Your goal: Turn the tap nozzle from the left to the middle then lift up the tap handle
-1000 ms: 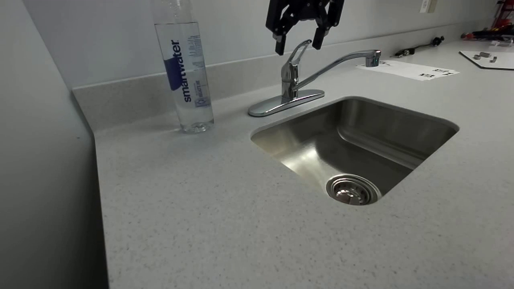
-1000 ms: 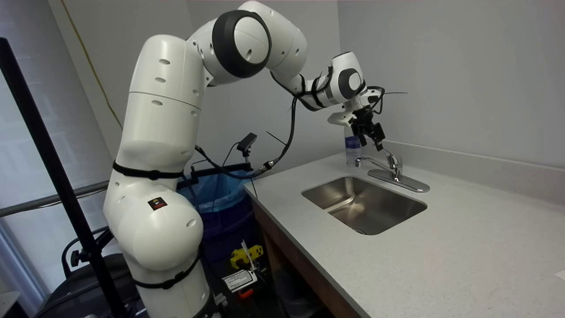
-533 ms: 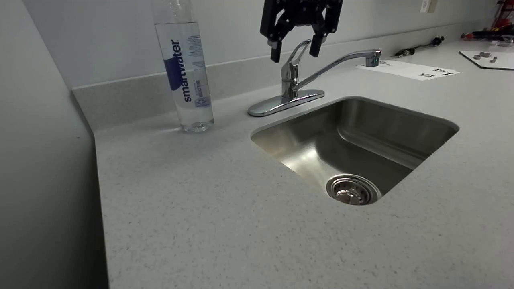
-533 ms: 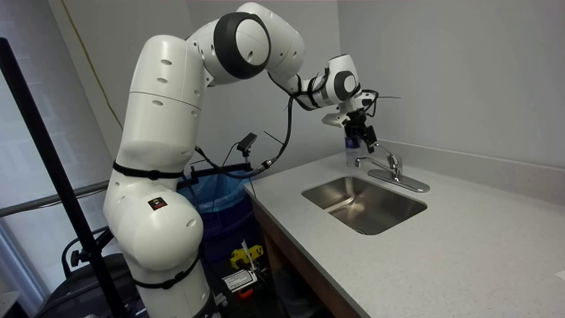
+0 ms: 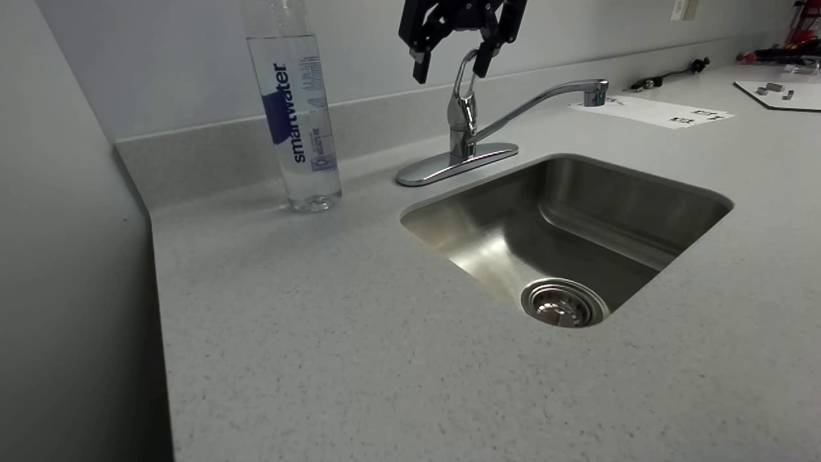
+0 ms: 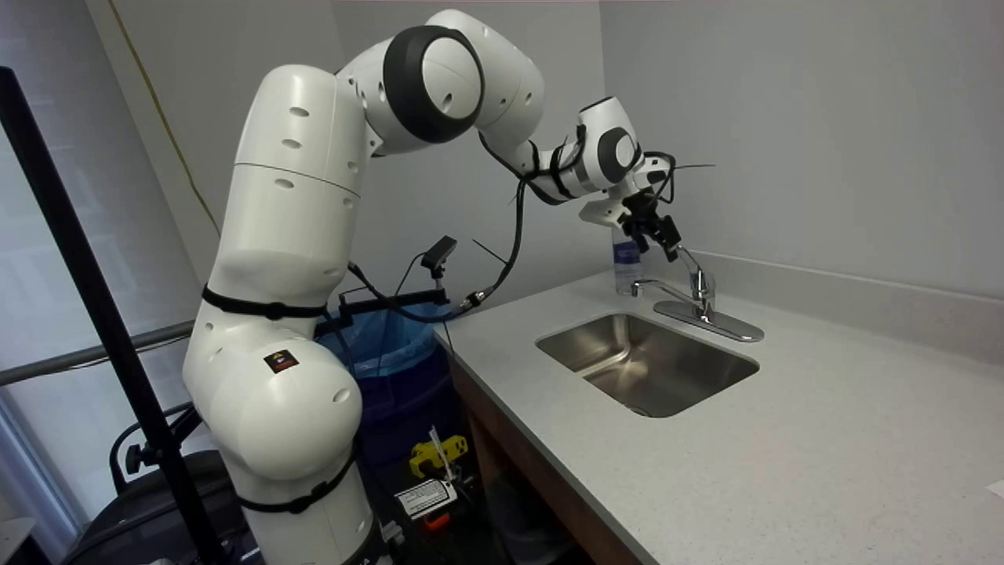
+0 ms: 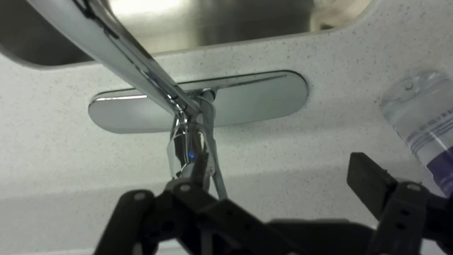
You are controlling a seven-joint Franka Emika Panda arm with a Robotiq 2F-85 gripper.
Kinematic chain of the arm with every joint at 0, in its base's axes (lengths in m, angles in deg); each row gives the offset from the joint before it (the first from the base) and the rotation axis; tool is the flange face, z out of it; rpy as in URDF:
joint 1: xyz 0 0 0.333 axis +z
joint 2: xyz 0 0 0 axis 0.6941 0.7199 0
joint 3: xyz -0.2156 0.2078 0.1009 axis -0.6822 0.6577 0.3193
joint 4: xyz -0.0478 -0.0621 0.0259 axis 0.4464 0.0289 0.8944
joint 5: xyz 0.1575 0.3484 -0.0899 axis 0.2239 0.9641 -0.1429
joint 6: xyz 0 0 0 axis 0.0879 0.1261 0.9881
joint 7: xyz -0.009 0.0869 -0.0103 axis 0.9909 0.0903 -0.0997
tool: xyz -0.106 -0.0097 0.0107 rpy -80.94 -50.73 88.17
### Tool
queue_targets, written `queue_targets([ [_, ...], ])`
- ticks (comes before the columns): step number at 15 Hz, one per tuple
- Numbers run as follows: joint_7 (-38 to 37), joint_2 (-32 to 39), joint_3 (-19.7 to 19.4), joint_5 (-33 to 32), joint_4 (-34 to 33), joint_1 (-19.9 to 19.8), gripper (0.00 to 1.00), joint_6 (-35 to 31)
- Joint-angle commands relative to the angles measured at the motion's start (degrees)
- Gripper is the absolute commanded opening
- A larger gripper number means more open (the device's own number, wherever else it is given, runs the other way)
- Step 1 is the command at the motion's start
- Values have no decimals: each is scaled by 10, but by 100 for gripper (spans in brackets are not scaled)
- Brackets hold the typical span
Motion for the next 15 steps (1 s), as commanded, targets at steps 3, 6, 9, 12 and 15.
queue_targets([
  [3, -45, 19, -39, -55, -13, 26, 100, -58],
  [6, -60, 21, -49, -66, -13, 31, 100, -72],
  [9, -77, 24, -58, -75, -15, 37, 100, -82],
  [12, -98, 25, -66, -91, -17, 42, 100, -91],
  [15, -103, 22, -62, -89, -14, 39, 100, -85],
])
